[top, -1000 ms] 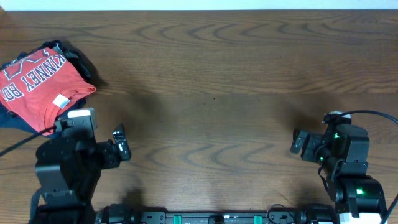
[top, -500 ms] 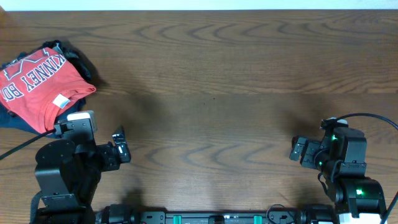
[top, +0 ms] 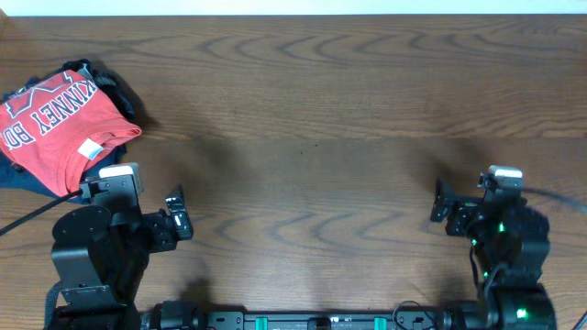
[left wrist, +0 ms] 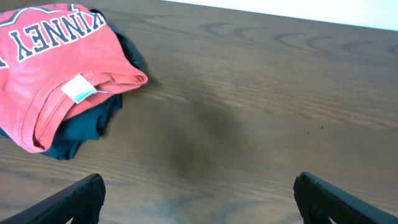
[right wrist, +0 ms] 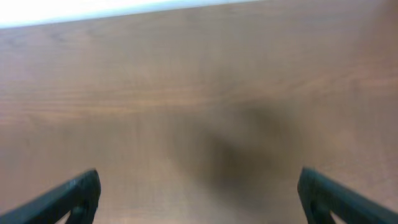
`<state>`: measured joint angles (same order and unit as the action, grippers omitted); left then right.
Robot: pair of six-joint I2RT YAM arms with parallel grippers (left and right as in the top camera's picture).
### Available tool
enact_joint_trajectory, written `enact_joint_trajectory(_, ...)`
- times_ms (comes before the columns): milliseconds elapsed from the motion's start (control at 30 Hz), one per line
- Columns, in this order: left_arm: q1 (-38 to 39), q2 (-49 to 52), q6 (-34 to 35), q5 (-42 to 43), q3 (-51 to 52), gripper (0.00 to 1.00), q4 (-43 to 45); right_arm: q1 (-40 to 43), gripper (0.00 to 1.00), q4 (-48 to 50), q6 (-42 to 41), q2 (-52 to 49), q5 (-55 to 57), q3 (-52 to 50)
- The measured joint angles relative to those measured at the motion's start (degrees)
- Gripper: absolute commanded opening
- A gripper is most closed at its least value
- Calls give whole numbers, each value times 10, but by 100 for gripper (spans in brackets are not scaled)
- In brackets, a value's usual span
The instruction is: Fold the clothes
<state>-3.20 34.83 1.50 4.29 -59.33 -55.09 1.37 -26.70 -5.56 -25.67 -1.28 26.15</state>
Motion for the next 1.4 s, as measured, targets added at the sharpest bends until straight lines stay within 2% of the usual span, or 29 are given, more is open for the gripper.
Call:
enact_joint_trajectory(233,0,0,0,0,1,98,0,0,99,257,31,134,-15,-163)
enact_joint_trajectory(333,0,0,0,0,1,98,0,0,99,340,46,178,-17,-215)
enact_joint_trajectory(400,0,0,0,0,1,98,0,0,99,362,55,201,-18,-238)
enact_joint_trajectory(667,0,0,0,0,1,98,0,0,99,229,77,249,-17,-258)
enact_joint_trajectory(1400,0,0,0,0,1,98,0,0,99,229,79,248,-17,-258)
